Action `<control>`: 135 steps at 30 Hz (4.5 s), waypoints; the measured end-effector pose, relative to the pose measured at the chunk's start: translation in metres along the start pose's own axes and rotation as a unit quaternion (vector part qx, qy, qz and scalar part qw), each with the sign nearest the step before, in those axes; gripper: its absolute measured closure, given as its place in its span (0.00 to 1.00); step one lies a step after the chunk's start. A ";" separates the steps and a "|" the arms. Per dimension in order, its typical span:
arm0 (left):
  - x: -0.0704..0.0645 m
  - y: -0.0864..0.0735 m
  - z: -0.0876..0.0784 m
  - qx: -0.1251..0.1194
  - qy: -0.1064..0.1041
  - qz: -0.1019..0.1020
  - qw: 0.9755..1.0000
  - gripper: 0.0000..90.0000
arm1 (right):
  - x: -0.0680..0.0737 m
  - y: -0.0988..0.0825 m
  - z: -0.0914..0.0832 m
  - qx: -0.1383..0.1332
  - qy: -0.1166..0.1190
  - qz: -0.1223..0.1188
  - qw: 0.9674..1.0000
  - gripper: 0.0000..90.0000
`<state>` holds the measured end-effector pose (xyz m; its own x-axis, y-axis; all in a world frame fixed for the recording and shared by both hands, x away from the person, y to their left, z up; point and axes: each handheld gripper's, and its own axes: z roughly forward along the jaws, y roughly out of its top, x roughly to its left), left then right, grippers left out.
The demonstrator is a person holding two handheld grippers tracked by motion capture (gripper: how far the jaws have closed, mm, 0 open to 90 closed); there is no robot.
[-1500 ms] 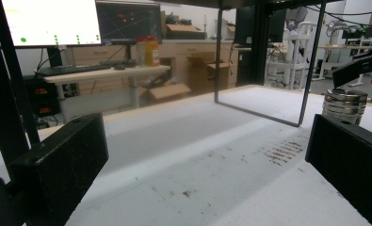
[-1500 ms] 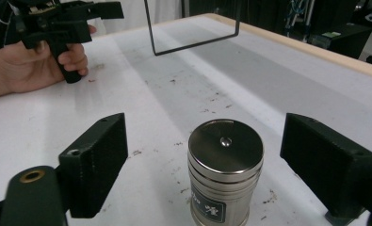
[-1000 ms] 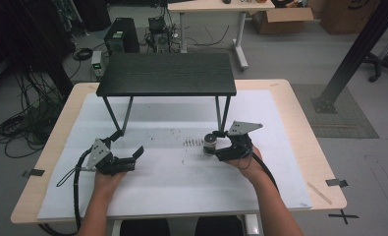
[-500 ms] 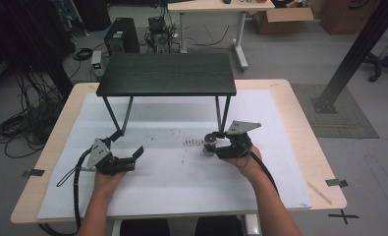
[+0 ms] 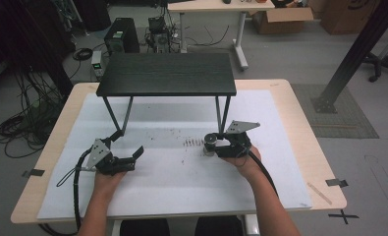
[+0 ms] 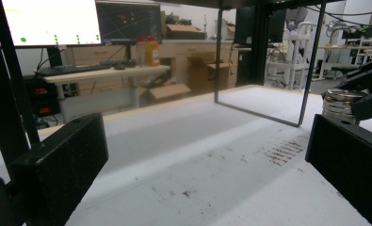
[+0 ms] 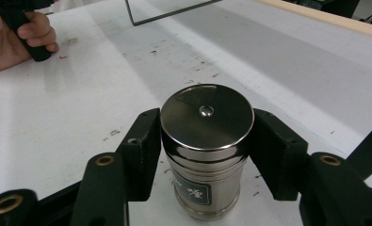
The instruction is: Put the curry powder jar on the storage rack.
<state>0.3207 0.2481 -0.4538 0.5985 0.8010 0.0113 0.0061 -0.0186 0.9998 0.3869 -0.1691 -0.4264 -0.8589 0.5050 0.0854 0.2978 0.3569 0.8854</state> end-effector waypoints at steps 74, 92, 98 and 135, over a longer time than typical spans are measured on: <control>0.000 0.000 0.000 0.000 0.000 0.000 1.000 0.00 | 0.032 0.214 -0.071 -0.040 0.038 -0.059 0.997 0.54; 0.000 0.000 0.000 0.000 0.000 -0.002 1.000 0.00 | 0.014 0.251 -0.063 -0.040 0.013 -0.031 0.999 0.54; 0.000 0.000 0.000 0.000 0.000 -0.001 1.000 0.00 | 0.008 0.261 -0.055 -0.036 0.000 -0.028 0.999 0.54; 0.000 0.000 0.000 0.000 0.000 0.001 1.000 0.00 | -0.013 0.249 -0.009 -0.004 -0.036 -0.009 0.999 0.54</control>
<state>0.3205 0.2481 -0.4539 0.5983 0.8011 0.0130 0.0045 -0.0195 0.9998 0.4690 -0.0936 -0.2029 -0.8318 0.5540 0.0358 0.2787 0.3609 0.8900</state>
